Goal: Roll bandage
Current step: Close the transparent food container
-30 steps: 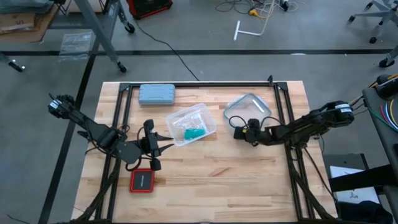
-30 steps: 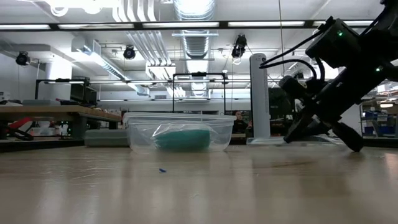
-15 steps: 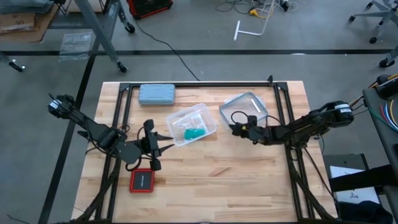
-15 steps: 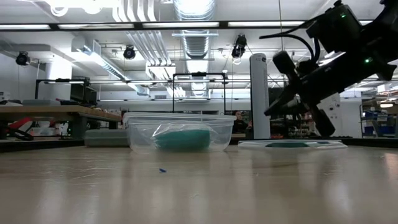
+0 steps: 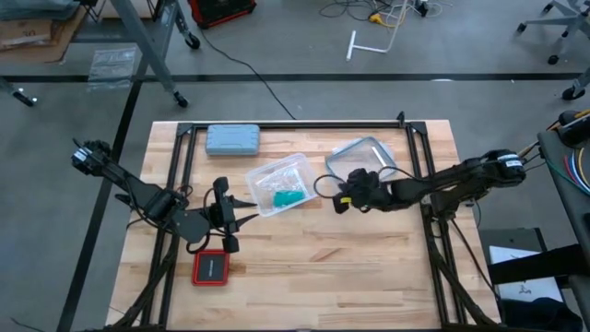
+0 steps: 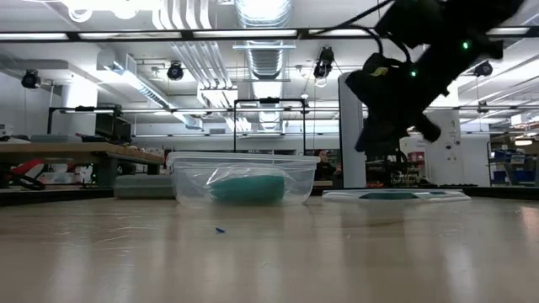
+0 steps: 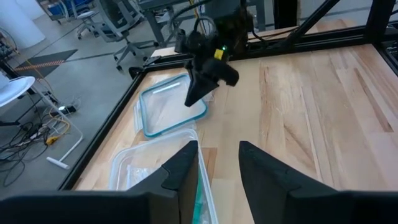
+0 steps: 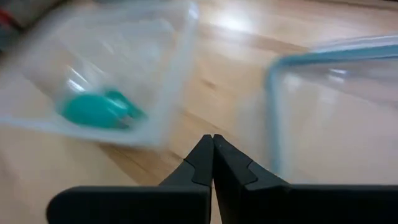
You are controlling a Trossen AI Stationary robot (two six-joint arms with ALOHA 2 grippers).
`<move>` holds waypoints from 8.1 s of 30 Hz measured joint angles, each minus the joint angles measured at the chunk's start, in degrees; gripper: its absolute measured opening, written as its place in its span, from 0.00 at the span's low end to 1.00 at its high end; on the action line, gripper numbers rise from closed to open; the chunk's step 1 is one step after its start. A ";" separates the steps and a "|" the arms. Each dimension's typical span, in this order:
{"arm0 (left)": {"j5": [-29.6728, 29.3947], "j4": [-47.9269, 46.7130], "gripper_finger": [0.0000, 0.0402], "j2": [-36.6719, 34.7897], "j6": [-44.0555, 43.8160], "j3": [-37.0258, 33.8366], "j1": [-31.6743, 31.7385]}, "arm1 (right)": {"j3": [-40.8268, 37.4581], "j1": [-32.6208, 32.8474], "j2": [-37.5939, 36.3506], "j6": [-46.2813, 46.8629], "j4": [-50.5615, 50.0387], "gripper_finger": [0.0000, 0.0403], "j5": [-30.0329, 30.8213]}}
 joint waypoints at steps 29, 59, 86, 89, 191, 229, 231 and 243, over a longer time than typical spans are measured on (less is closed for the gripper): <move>0.00 0.61 0.25 0.00 -0.04 -0.01 -0.01 | 23.56 -8.07 15.98 -12.73 -48.73 0.48 -24.35; 0.00 0.55 0.20 0.00 0.18 -0.02 -0.01 | 28.60 -12.98 23.64 -22.47 -48.67 0.03 -25.65; 0.02 2.11 0.28 0.00 0.17 -0.02 0.00 | 25.70 -24.84 7.25 0.05 -64.50 0.00 -12.11; 0.02 2.46 0.27 0.00 0.18 -0.02 -0.01 | 25.59 -26.95 9.58 2.97 -64.96 0.00 -11.75; 0.50 3.79 0.19 0.00 0.20 -0.66 -0.02 | 16.28 -12.22 5.25 3.14 -47.60 0.08 -24.44; 0.60 3.89 0.25 -0.01 0.19 -0.97 0.00 | 16.10 -20.22 12.16 -11.18 -38.04 0.54 -43.80; 2.26 3.84 0.23 0.00 0.21 -1.25 0.00 | 16.13 -20.22 11.85 -11.18 -38.06 0.52 -43.69; 10.14 3.74 0.12 3.86 -1.33 -1.79 1.58 | 15.73 -18.62 7.95 -9.35 -41.98 0.37 -37.48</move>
